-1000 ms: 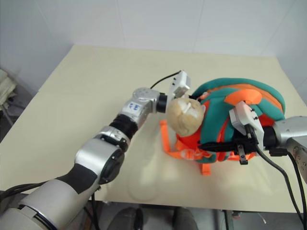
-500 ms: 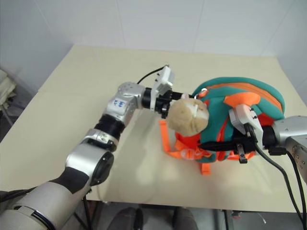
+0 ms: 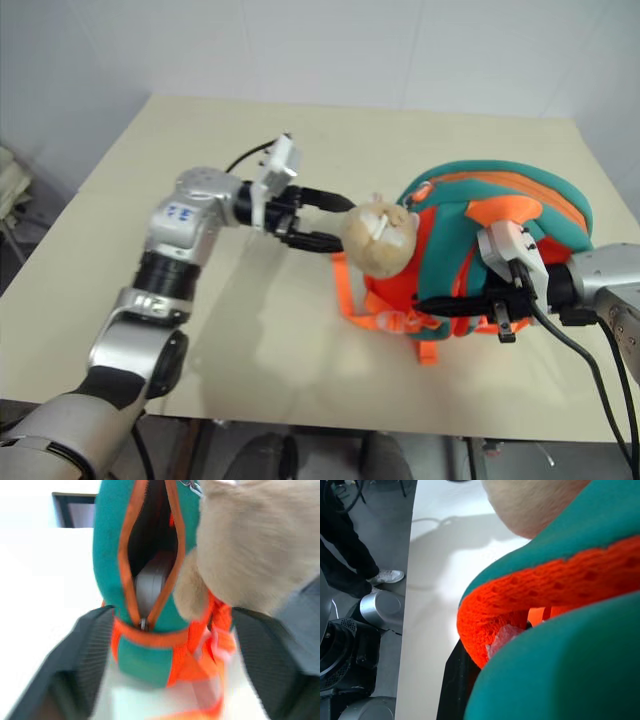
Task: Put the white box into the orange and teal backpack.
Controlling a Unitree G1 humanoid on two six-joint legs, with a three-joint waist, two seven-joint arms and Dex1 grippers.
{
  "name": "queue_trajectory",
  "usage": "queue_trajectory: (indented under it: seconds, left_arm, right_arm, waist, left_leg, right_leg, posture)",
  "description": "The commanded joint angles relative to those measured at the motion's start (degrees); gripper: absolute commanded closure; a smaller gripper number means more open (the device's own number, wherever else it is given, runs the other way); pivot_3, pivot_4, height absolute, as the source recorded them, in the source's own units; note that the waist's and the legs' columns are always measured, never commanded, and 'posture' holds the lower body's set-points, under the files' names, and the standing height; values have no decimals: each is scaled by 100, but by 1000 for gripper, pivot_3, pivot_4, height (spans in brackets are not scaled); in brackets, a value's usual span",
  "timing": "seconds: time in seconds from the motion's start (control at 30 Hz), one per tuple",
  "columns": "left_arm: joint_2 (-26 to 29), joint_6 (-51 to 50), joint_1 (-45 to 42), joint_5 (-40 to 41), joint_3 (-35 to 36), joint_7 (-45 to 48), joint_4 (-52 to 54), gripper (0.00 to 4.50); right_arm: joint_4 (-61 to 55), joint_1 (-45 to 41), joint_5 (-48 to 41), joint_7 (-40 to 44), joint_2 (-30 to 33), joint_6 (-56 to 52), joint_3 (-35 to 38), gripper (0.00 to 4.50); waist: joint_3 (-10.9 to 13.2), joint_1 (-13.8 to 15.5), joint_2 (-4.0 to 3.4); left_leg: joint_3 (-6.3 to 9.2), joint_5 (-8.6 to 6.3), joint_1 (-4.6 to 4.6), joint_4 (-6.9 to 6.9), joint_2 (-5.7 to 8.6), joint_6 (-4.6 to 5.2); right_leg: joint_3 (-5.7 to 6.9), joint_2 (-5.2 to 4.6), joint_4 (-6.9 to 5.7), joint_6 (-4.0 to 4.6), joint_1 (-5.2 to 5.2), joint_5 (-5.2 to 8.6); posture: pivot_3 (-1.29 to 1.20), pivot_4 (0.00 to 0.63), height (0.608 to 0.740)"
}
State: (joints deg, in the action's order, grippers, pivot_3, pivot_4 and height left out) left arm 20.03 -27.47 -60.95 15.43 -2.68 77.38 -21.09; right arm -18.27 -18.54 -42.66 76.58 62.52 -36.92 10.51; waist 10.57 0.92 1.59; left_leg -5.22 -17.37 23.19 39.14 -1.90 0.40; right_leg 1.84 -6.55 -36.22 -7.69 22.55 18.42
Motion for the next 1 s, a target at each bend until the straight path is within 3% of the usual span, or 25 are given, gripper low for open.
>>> queue_trajectory:
  seconds: [0.03, 0.47, 0.6, 0.77, 1.0]
  left_arm:
    - [204, -665, 35, 645, 254, -95, 1001, 42]
    - [-163, -1612, 655, 1631, 367, -1463, 2350, 42]
    - [-156, -1387, 731, 1467, 224, -1562, 1998, 42]
    - [-234, -650, 289, 1146, 344, -1899, 830, 42]
    - [-435, -212, 50, 1132, 233, -1646, -17, 42]
  right_arm:
    - [-60, -41, 19, -46, 7, 55, 96, 3924]
    - [25, -151, 36, -75, -12, 99, -7, 3924]
    - [42, -161, 38, -63, -7, 109, -19, 3924]
    - [55, -177, 46, -70, -20, 118, -41, 3924]
    - [85, -188, 82, -59, -38, 127, -49, 3924]
  waist:
    - [0, -4, 0]
    - [0, 0, 0]
    - [0, -23, 0]
    - [0, -16, 0]
    - [0, -8, 0]
  left_leg:
    - [1, 0, 0, 0, -3, 0]
    - [1, 7, -9, 3, -6, 4]
    - [-2, 9, -13, 3, 2, 2]
    - [-2, 17, -15, 3, 8, 4]
    - [-6, 16, -8, -2, 7, 5]
  right_leg:
    - [0, -1, 0, 0, 0, 0]
    - [-12, -3, -20, -1, -4, -1]
    - [-15, -1, -20, -1, -4, -1]
    - [-15, -3, 2, 2, -4, -8]
    - [-15, -2, 15, -3, -4, -17]
  posture:
    - [0, 150, 740]
    - [0, 150, 740]
    - [0, 150, 740]
    - [0, 150, 740]
    - [0, 150, 740]
